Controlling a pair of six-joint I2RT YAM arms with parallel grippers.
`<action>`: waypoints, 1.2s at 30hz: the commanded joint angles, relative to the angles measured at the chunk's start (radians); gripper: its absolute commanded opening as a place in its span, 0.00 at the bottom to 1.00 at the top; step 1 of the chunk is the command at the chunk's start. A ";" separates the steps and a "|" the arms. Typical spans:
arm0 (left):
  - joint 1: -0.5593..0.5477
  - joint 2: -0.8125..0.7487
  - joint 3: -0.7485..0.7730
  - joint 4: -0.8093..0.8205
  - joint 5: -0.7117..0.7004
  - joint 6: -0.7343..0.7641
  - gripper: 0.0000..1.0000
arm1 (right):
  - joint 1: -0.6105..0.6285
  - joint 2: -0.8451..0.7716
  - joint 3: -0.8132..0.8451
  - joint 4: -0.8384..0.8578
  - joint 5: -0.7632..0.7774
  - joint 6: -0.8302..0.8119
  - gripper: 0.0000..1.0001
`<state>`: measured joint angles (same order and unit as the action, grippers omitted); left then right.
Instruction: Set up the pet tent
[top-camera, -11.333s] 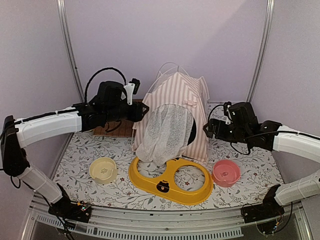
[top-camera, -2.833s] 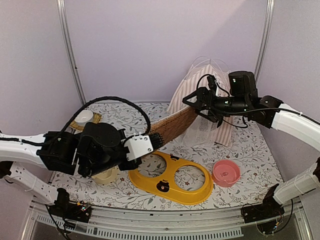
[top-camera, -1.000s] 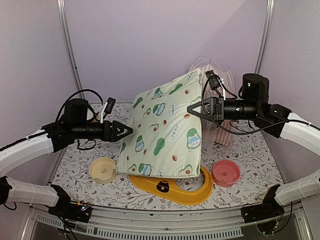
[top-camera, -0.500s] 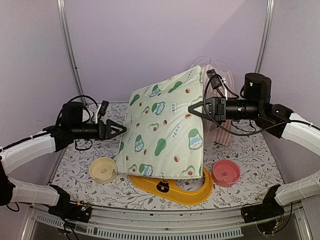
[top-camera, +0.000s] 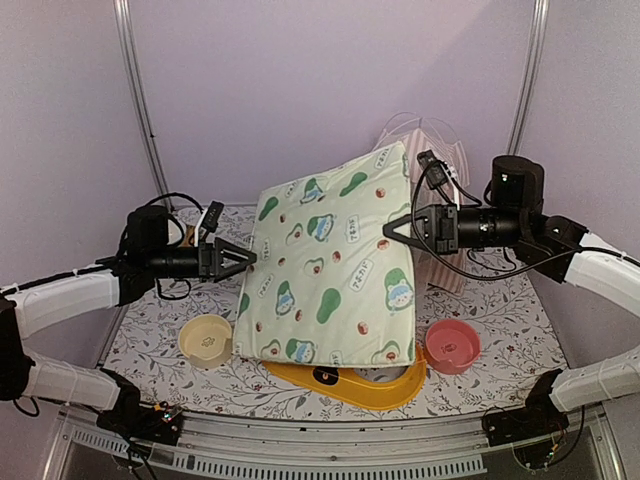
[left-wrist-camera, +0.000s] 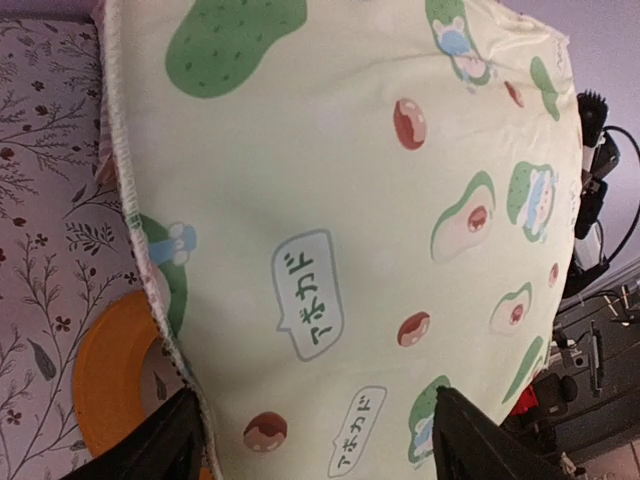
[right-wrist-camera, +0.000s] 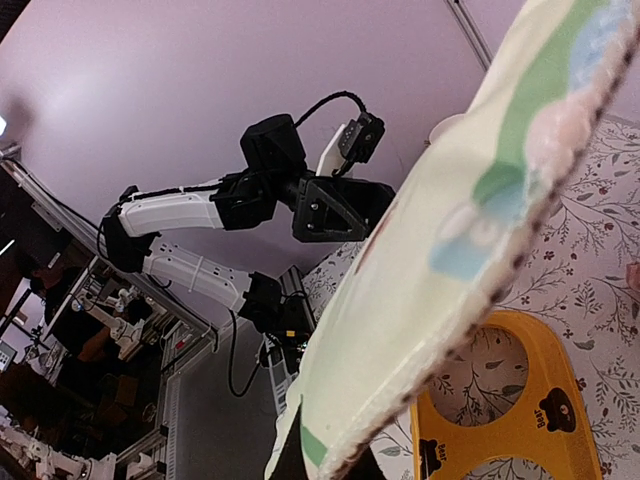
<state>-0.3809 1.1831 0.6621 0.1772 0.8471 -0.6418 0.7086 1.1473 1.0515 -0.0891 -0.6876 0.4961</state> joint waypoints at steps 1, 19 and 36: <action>0.013 0.018 -0.012 0.094 0.067 -0.047 0.72 | -0.022 -0.012 -0.012 -0.032 0.010 -0.003 0.00; -0.009 0.045 -0.034 0.064 0.028 -0.049 0.22 | -0.032 0.046 -0.058 -0.120 0.084 -0.001 0.00; -0.114 0.262 -0.043 -0.082 -0.237 0.064 0.23 | -0.026 0.137 -0.104 -0.215 0.179 -0.023 0.00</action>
<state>-0.4728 1.4113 0.6312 0.1181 0.6712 -0.6209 0.6796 1.2839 0.9611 -0.2790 -0.5587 0.5068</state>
